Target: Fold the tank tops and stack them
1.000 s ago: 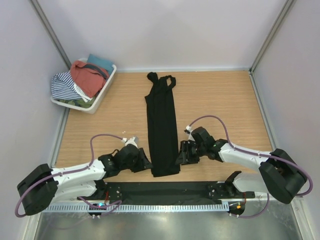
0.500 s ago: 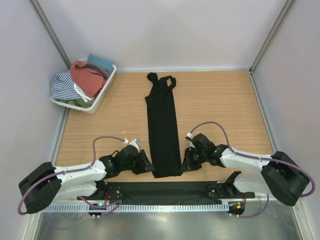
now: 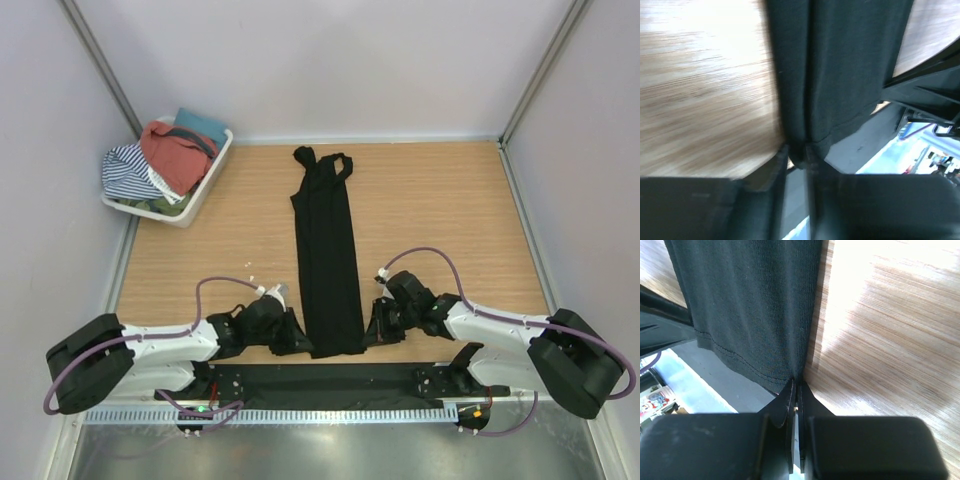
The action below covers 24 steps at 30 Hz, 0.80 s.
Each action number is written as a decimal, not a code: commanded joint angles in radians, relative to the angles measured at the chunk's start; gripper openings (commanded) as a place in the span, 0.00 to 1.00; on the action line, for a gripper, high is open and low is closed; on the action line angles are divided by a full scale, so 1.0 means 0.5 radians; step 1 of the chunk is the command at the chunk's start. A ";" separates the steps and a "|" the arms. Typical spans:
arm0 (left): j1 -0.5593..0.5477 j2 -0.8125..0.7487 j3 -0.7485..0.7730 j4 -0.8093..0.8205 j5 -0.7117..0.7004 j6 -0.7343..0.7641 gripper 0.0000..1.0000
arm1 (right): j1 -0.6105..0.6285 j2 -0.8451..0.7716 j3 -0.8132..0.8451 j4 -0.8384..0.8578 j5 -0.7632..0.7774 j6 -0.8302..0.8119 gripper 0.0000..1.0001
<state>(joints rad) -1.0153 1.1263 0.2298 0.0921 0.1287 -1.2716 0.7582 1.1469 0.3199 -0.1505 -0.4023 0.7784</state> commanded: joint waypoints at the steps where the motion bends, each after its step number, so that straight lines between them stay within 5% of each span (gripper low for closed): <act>1: -0.037 0.131 -0.137 -0.402 -0.073 0.031 0.17 | 0.011 -0.005 -0.026 0.022 0.016 0.029 0.05; 2: -0.037 0.131 -0.138 -0.405 -0.076 0.034 0.00 | 0.011 -0.011 -0.023 0.022 0.010 0.029 0.05; 14: -0.037 -0.163 0.181 -0.865 -0.220 0.129 0.00 | 0.018 -0.287 0.271 -0.355 0.135 -0.069 0.01; 24: 0.275 -0.053 0.813 -1.120 -0.337 0.558 0.00 | -0.025 0.034 0.866 -0.506 0.445 -0.262 0.01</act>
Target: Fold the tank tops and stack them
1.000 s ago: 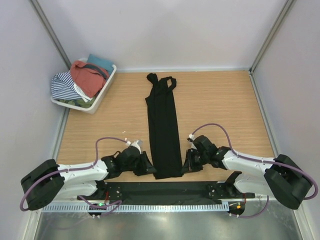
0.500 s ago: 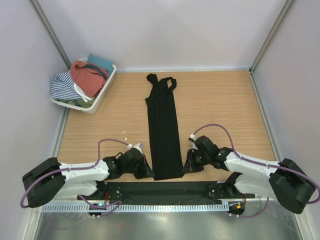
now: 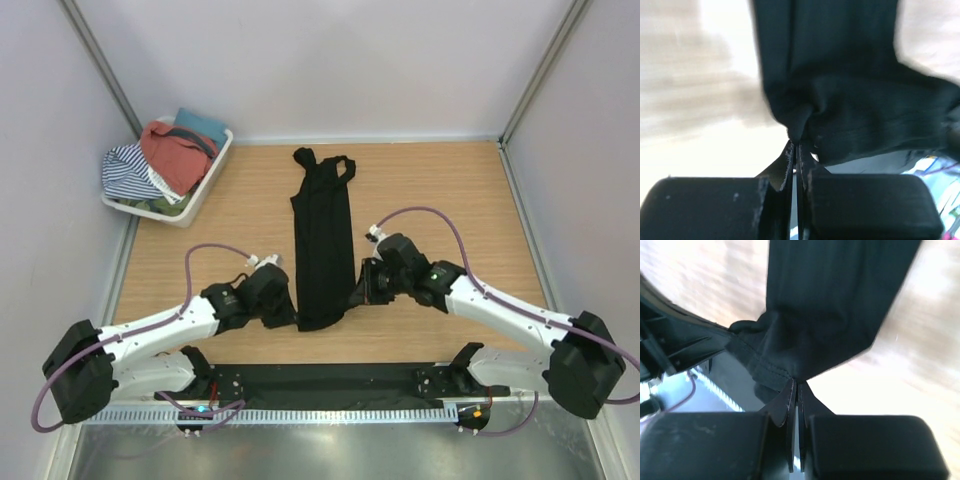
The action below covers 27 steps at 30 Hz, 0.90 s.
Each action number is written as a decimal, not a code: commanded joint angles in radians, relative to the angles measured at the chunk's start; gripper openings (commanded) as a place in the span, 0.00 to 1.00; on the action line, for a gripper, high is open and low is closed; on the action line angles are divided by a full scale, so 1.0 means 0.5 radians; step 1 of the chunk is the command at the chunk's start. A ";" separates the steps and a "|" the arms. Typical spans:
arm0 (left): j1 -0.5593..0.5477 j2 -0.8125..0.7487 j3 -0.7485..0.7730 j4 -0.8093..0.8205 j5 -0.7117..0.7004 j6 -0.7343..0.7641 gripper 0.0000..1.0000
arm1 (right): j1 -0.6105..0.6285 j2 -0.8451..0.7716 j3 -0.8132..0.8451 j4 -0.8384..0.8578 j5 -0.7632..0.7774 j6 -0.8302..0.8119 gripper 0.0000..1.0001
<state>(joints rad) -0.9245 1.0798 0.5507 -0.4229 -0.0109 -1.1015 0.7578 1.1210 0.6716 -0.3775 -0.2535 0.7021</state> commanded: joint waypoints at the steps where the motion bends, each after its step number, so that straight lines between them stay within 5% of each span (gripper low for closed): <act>1: 0.176 0.077 0.211 -0.093 -0.052 0.248 0.00 | -0.040 0.135 0.254 -0.070 0.181 -0.134 0.01; 16: 0.845 0.837 0.929 0.137 0.086 0.602 0.00 | -0.491 1.034 1.178 -0.030 0.252 -0.361 0.01; 27: 1.054 1.500 1.564 0.275 0.297 0.586 0.00 | -0.583 1.697 1.948 -0.233 0.381 -0.435 0.01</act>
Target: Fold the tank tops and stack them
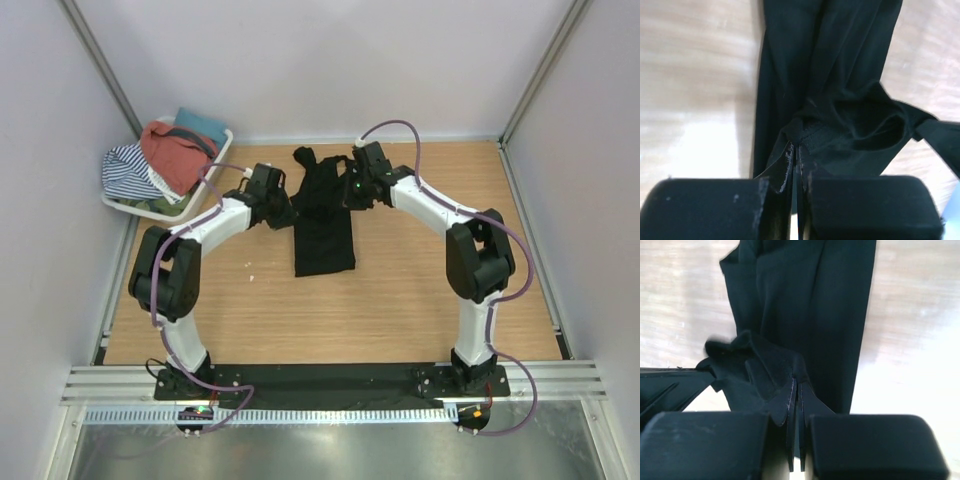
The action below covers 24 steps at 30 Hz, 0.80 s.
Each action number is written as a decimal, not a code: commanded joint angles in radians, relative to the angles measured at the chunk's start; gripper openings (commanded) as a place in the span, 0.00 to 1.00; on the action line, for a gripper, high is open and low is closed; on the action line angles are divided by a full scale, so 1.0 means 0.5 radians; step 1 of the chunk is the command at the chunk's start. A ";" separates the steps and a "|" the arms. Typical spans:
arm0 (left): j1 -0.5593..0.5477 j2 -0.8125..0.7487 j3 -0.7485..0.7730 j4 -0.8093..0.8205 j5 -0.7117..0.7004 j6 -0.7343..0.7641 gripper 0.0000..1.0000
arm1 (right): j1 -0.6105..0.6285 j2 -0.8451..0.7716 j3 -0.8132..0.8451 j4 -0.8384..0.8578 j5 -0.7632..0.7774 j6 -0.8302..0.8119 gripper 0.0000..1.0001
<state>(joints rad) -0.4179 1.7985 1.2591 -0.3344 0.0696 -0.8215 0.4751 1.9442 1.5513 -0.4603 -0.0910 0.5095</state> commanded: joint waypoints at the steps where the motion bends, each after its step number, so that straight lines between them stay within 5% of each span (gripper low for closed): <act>1: 0.047 0.084 0.172 0.095 0.134 0.029 0.00 | -0.024 0.075 0.256 -0.086 0.068 -0.056 0.01; 19: 0.106 0.284 0.323 0.049 0.091 0.060 0.01 | -0.125 0.281 0.367 -0.043 0.062 -0.059 0.01; 21: 0.142 0.336 0.359 0.086 0.106 0.026 0.17 | -0.140 0.333 0.419 -0.003 0.068 -0.050 0.13; 24: 0.225 0.459 0.448 0.181 0.210 -0.017 0.68 | -0.192 0.440 0.536 0.073 0.139 -0.001 0.59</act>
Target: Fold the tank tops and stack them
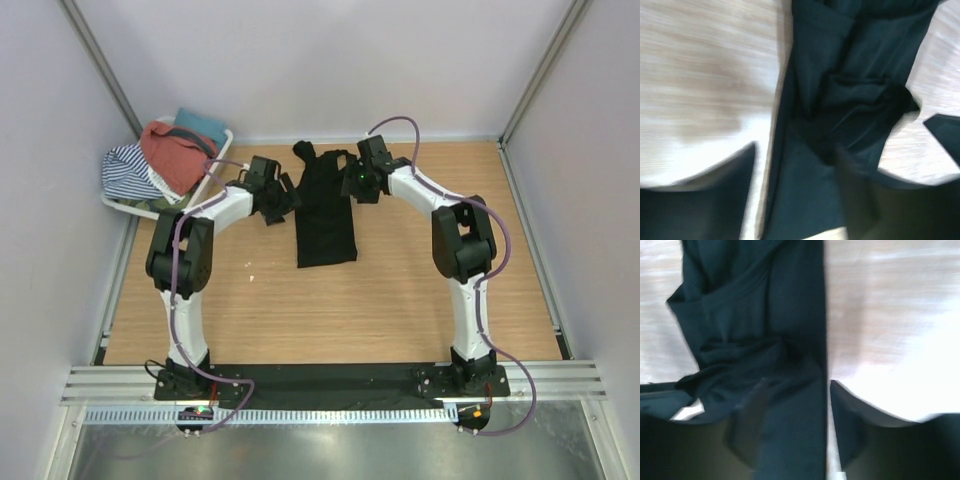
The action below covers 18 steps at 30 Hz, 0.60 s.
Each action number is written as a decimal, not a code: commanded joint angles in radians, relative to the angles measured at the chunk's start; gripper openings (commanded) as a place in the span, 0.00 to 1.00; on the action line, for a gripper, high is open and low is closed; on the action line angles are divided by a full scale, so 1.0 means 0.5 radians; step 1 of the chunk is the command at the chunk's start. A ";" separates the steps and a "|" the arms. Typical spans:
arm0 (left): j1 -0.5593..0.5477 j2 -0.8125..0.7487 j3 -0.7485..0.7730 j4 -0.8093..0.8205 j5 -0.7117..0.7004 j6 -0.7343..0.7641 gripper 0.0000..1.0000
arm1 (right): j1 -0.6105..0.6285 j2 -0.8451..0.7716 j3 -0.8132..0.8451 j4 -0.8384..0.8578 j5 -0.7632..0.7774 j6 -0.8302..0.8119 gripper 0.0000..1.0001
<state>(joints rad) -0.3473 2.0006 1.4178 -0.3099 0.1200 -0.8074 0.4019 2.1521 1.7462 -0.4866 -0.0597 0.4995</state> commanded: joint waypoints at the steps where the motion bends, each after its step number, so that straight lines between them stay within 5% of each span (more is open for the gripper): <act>1: 0.096 0.036 0.137 0.132 0.101 -0.033 0.73 | -0.052 0.010 0.140 0.157 0.043 0.019 0.62; 3: 0.096 -0.025 0.104 0.132 0.030 0.028 0.81 | -0.058 -0.058 0.039 0.206 0.046 -0.002 0.68; 7: 0.096 -0.236 -0.074 0.114 -0.004 0.118 0.82 | -0.074 -0.388 -0.338 0.472 0.052 -0.057 0.72; 18: -0.069 -0.626 -0.801 0.273 0.168 0.059 0.79 | -0.080 -0.687 -1.136 0.657 -0.659 -0.045 0.58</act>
<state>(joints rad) -0.3553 1.7393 1.0725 -0.2237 0.1669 -0.7776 0.3580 1.8671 1.2400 -0.2066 -0.2787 0.4801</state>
